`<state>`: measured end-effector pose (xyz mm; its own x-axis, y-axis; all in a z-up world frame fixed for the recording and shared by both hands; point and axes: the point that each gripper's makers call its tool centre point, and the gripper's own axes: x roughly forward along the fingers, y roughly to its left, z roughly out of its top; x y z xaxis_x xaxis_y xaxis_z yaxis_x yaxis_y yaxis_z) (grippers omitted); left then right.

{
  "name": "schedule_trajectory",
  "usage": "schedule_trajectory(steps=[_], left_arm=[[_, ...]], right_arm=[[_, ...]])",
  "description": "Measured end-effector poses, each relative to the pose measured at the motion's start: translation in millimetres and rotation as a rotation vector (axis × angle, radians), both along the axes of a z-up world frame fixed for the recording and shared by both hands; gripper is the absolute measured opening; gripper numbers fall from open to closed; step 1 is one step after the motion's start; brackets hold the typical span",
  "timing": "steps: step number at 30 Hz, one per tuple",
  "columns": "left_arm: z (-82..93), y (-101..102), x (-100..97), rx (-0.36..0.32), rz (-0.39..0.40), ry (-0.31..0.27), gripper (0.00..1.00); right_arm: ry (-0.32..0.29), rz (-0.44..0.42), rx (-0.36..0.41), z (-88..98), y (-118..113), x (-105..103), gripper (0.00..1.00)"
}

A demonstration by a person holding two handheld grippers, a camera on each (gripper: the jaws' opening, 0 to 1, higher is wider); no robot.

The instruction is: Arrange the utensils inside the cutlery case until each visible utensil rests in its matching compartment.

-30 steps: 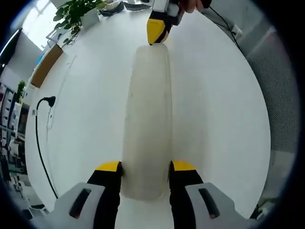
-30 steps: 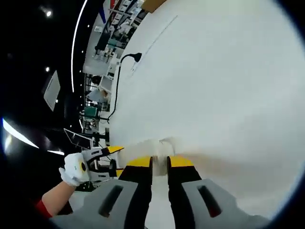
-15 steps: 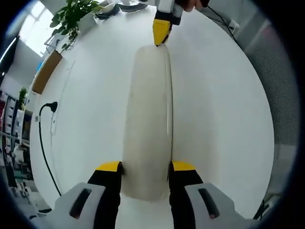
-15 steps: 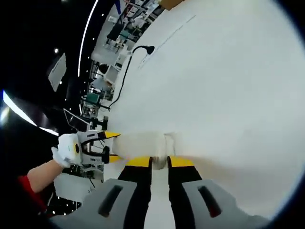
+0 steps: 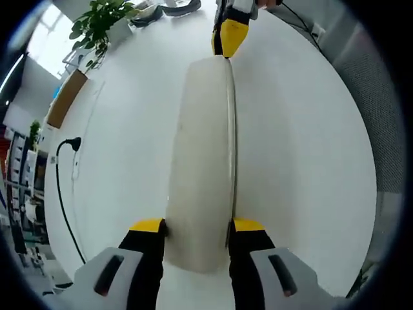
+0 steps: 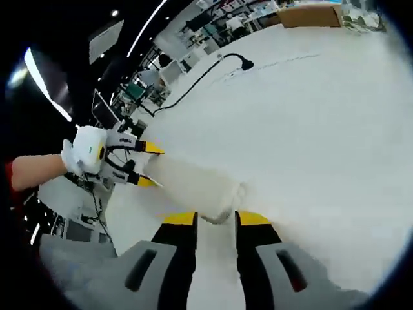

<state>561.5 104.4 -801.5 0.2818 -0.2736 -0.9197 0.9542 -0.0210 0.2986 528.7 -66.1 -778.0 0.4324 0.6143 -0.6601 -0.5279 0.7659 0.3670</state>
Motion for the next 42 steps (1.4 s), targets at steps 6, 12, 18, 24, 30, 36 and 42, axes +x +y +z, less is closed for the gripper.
schedule_trajectory(steps=[6, 12, 18, 24, 30, 36, 42], left_arm=[[-0.4, 0.1, -0.1, 0.004, -0.004, -0.003, 0.40], [-0.6, 0.1, 0.4, 0.003, -0.006, 0.016, 0.40], [-2.5, 1.0, 1.3, 0.015, -0.011, 0.040, 0.40], [-3.0, 1.1, 1.5, 0.005, -0.005, 0.047, 0.41], [-2.5, 1.3, 1.1, 0.001, 0.006, 0.046, 0.41], [-3.0, 1.6, 0.0, -0.037, 0.067, 0.071, 0.43], [-2.6, 1.6, 2.8, -0.042, 0.065, 0.074, 0.47]], right_arm=[[-0.108, 0.305, -0.209, -1.3, 6.3, 7.2, 0.48], [-0.151, 0.510, -0.308, -2.5, 8.7, 12.5, 0.48], [-0.081, 0.550, -0.271, -13.4, 15.9, 8.7, 0.51], [-0.085, 0.548, -0.287, -19.2, 14.5, 14.1, 0.44], [-0.092, 0.583, -0.309, -21.3, 14.2, 13.4, 0.38], [-0.195, 0.652, -0.374, -22.2, 15.4, 9.1, 0.36], [-0.172, 0.607, -0.361, -26.9, 11.5, 13.7, 0.37]])
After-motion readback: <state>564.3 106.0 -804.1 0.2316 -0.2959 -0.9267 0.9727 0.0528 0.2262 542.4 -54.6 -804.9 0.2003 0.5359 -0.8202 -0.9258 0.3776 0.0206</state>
